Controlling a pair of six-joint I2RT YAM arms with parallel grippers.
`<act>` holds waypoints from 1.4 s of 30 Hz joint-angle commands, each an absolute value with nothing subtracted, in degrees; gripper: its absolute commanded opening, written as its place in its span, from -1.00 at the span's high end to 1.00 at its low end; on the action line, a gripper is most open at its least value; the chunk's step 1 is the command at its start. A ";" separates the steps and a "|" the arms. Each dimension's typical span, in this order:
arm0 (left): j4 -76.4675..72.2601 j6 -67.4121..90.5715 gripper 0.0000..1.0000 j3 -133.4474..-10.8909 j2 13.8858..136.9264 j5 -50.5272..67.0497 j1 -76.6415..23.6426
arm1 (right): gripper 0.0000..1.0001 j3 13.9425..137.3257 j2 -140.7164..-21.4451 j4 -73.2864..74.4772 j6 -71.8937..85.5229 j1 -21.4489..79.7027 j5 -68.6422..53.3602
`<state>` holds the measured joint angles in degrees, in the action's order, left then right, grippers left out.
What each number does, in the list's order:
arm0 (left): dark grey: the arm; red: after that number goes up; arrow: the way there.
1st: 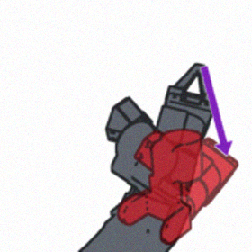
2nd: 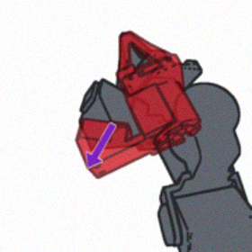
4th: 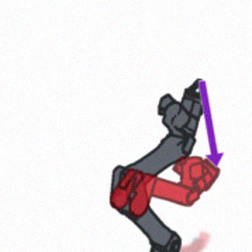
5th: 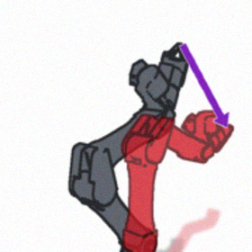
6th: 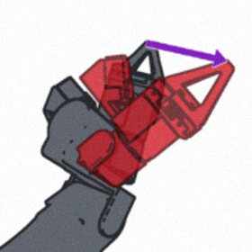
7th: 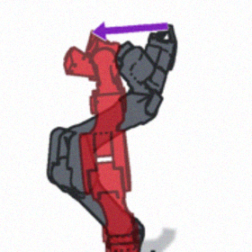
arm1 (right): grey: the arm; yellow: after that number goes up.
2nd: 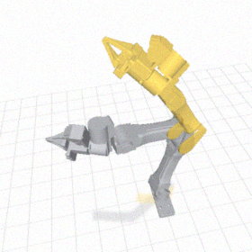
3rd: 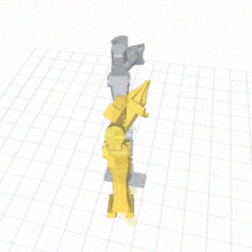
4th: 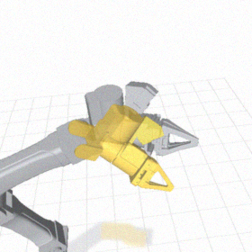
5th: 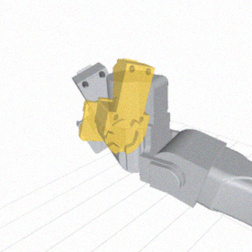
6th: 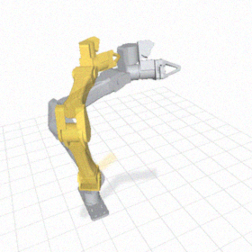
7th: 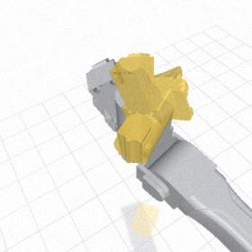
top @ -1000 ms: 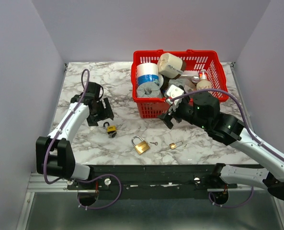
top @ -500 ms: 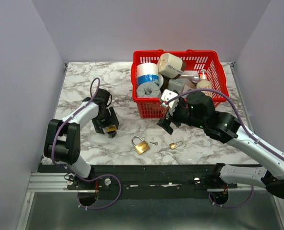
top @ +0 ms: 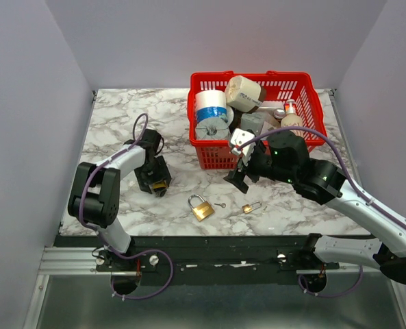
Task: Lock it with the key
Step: Pick up the lock from the center of the board.
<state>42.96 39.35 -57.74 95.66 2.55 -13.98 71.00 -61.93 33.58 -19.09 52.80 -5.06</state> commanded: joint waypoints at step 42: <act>28.58 35.60 0.64 -60.02 72.09 3.34 -14.06 | -1.00 80.15 -65.39 37.09 -12.31 52.73 -19.88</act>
<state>36.95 37.85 -56.75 82.41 2.81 -14.00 76.99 -63.88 36.56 -14.35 52.80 -18.68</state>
